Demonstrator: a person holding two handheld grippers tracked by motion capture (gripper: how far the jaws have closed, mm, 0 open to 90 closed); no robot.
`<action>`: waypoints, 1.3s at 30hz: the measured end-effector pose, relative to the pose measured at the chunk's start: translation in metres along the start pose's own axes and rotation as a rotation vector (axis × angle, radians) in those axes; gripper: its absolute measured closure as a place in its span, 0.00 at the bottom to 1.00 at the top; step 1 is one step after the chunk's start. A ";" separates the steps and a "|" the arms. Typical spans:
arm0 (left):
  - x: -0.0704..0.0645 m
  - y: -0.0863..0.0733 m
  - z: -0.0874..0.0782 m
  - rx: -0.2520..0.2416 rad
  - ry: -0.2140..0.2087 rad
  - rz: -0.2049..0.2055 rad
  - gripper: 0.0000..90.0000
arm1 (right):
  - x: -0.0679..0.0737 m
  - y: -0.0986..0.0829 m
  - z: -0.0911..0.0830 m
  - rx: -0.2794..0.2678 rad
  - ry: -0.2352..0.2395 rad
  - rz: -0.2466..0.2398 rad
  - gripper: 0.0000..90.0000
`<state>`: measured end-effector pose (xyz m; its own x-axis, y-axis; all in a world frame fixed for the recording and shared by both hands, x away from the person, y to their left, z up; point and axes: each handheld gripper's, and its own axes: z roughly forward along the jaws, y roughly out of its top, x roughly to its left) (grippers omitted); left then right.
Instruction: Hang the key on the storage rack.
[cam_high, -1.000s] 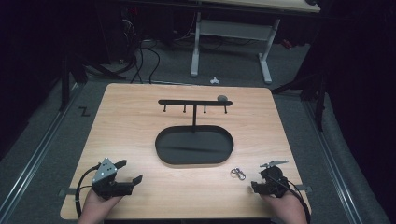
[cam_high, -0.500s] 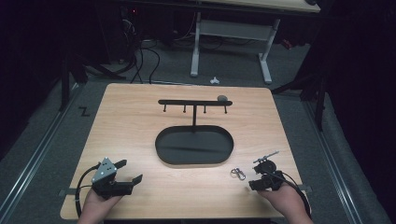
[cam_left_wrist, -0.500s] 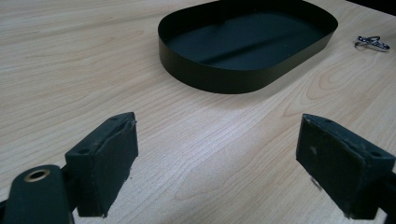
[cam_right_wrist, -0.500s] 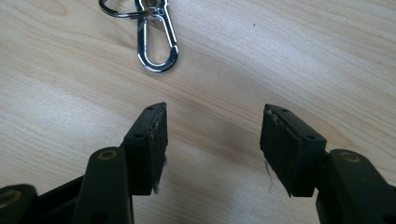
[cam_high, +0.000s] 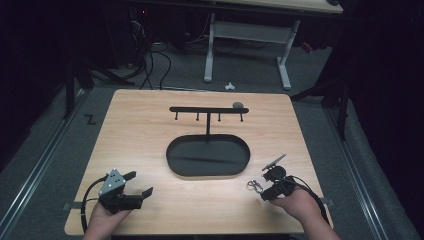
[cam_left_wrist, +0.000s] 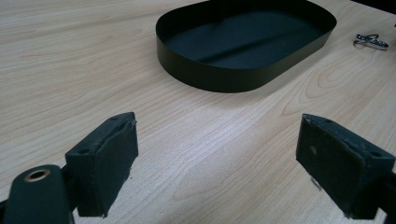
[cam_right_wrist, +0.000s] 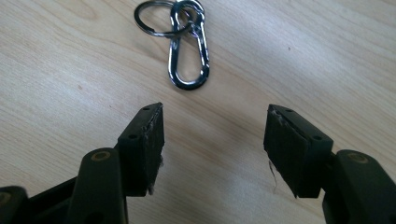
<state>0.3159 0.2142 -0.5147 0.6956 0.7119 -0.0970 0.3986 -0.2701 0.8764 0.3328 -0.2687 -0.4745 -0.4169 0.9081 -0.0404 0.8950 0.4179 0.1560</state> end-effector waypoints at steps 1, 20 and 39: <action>0.000 0.000 0.000 -0.001 0.000 0.000 0.15 | 0.001 0.002 0.001 0.006 0.000 -0.008 0.43; 0.000 0.000 0.000 -0.002 -0.018 -0.001 0.15 | 0.008 0.040 0.022 0.084 0.024 -0.032 0.50; -0.004 -0.001 0.005 0.029 -0.039 0.016 0.16 | 0.011 0.057 0.022 0.155 0.037 -0.101 0.75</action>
<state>0.3153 0.2081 -0.5169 0.7245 0.6817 -0.1017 0.4040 -0.3005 0.8640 0.3829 -0.2338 -0.4877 -0.5086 0.8609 -0.0109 0.8610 0.5087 -0.0010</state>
